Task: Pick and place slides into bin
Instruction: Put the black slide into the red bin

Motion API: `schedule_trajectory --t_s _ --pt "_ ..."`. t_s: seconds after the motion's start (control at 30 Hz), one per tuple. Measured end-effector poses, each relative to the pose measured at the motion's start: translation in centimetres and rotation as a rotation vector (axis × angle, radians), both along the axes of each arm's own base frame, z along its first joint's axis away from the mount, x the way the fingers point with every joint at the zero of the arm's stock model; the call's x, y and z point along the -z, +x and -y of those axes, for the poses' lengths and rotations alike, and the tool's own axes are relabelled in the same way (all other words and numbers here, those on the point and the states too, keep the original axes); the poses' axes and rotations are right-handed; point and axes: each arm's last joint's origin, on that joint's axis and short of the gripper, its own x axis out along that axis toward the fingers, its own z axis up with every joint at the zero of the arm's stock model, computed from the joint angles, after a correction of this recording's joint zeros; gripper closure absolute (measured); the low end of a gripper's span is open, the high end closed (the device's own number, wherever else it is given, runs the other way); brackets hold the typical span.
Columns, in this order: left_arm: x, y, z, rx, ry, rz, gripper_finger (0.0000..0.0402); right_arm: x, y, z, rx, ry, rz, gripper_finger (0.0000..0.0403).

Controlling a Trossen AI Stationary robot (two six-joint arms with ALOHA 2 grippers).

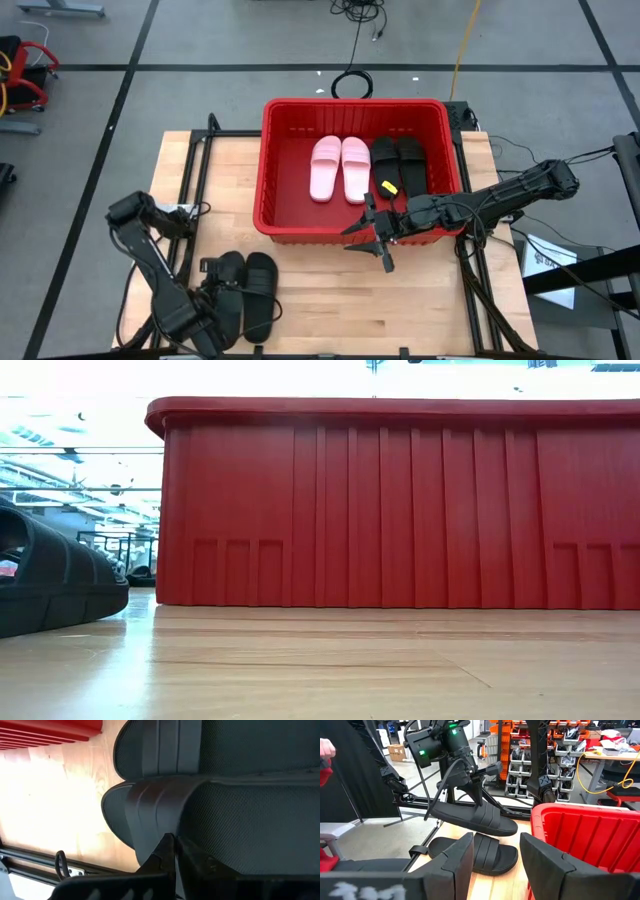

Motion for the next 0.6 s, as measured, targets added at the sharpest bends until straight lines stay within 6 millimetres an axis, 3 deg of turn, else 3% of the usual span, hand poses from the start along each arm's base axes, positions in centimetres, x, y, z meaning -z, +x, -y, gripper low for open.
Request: schedule_trajectory --t_s 0.6 --pt "-2.8 -1.1 -1.5 0.003 -0.087 0.056 0.0402 0.0 0.0 0.0 0.0 -0.015 0.002 0.0252"
